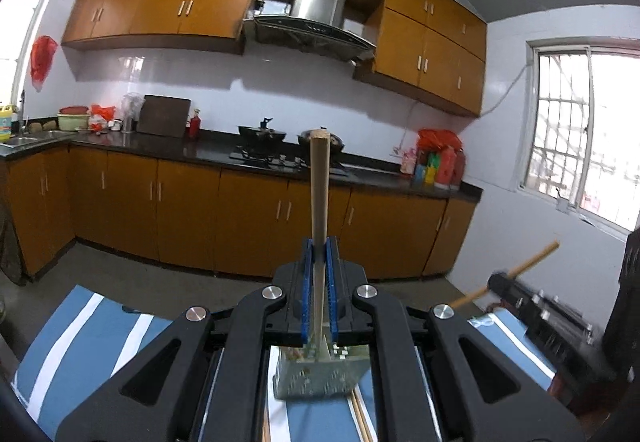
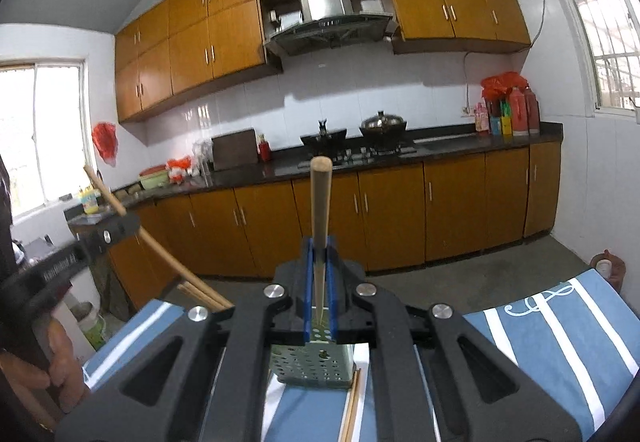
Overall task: Organize utensils
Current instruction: 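Lower the chopsticks into the green holder and open both tools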
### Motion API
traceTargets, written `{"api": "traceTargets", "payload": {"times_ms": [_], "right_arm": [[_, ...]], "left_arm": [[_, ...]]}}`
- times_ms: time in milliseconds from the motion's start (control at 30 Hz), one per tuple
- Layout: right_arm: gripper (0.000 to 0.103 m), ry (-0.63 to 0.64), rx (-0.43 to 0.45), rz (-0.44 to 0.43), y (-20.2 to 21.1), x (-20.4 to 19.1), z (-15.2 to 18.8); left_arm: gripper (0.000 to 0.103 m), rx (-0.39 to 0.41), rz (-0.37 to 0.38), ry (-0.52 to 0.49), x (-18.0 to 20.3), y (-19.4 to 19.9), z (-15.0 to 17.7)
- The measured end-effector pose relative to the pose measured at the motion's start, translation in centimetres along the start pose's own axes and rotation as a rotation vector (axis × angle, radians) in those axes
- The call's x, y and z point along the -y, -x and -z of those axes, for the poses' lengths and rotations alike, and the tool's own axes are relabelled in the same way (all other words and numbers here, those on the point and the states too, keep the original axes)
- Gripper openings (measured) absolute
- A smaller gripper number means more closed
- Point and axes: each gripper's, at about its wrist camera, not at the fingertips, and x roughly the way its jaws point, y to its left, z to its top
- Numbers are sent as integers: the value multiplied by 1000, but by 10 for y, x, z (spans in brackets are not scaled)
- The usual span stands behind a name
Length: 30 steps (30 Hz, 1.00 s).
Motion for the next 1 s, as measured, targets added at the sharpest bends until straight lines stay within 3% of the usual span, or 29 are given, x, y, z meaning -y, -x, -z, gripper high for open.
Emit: {"api": "traceTargets", "payload": {"times_ms": [200, 533, 633, 733, 1000], "right_arm": [[7, -11, -86, 7, -32, 0, 3], [8, -17, -161, 17, -63, 3, 10], [10, -31, -155, 16, -61, 5, 12], [11, -40, -148, 16, -57, 7, 12], [14, -38, -102, 24, -29, 8, 10]], "left_arm": [[7, -64, -37, -38, 9, -37, 14], [7, -163, -48, -51, 8, -67, 30], [9, -156, -43, -48, 7, -63, 30], [17, -143, -45, -49, 9, -60, 28], [18, -110, -45, -26, 2, -41, 19]]}}
